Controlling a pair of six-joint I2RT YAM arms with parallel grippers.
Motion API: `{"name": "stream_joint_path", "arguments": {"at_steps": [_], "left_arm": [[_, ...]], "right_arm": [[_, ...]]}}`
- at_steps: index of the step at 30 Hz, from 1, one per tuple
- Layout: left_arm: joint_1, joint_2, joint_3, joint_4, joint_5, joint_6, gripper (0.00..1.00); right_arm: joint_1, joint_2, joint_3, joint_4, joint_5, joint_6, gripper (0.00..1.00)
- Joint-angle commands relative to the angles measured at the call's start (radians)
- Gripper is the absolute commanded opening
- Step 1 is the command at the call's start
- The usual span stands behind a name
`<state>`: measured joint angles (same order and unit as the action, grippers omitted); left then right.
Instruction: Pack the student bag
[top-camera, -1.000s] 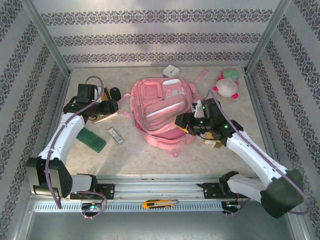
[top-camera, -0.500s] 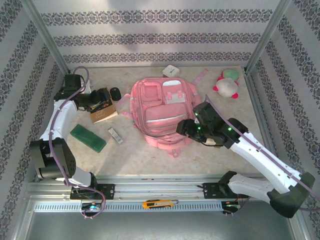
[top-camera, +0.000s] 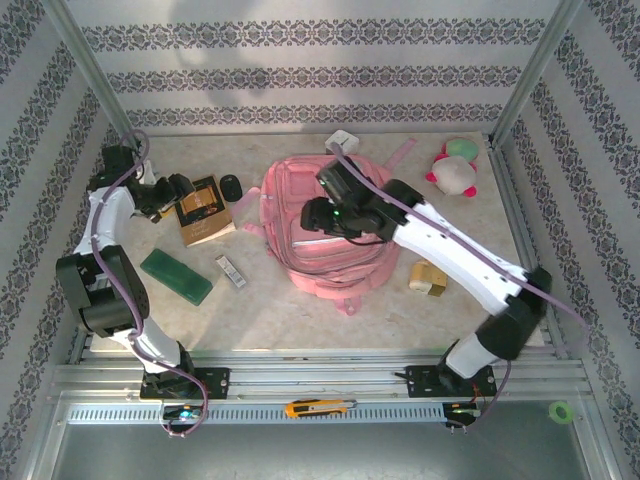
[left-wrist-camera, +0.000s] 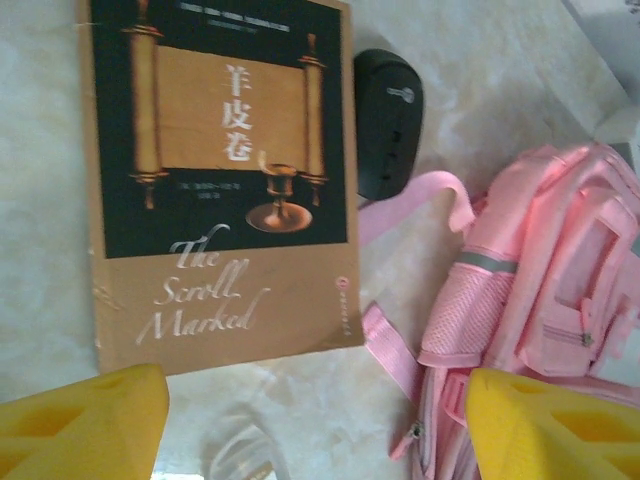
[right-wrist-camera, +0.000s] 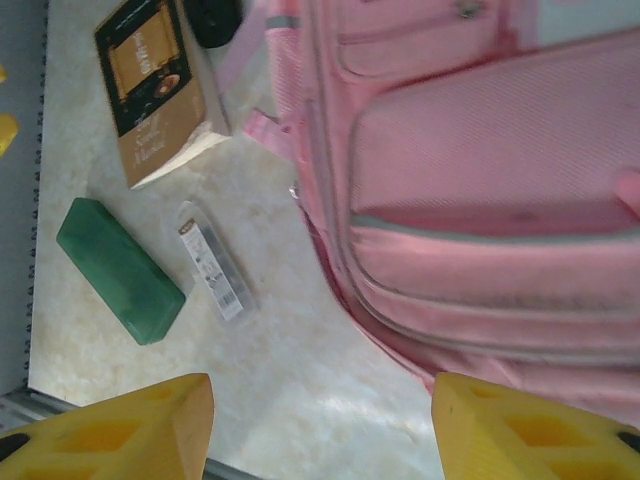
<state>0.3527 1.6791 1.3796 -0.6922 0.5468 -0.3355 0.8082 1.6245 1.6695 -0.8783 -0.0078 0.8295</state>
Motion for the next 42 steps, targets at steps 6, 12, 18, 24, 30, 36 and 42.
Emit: {"name": "stream_joint_path", "arguments": {"at_steps": [6, 12, 18, 24, 30, 36, 42], "left_arm": [[0.073, 0.104, 0.057, -0.004, 0.030, 0.002, 0.73], [0.096, 0.202, 0.126, 0.023, 0.055, -0.020, 0.69], [0.097, 0.295, 0.159, 0.051, 0.076, -0.033, 0.63], [0.096, 0.365, 0.171, 0.014, 0.054, 0.017, 0.59], [0.096, 0.379, 0.137, 0.014, 0.024, 0.049, 0.57], [0.095, 0.395, 0.097, 0.033, 0.062, 0.053, 0.53], [0.094, 0.404, 0.075, 0.047, 0.065, 0.059, 0.53]], "right_arm": [[0.012, 0.367, 0.323, 0.101, -0.135, -0.165, 0.59], [-0.010, 0.686, 0.655, 0.101, -0.212, -0.209, 0.57], [-0.029, 0.951, 0.939, 0.144, -0.284, -0.177, 0.54], [-0.029, 1.064, 0.964, 0.271, -0.327, -0.131, 0.52], [-0.021, 1.126, 0.962, 0.326, -0.331, -0.109, 0.51], [-0.007, 1.187, 0.980, 0.349, -0.338, -0.089, 0.49], [0.003, 1.222, 0.989, 0.358, -0.351, -0.074, 0.44]]}}
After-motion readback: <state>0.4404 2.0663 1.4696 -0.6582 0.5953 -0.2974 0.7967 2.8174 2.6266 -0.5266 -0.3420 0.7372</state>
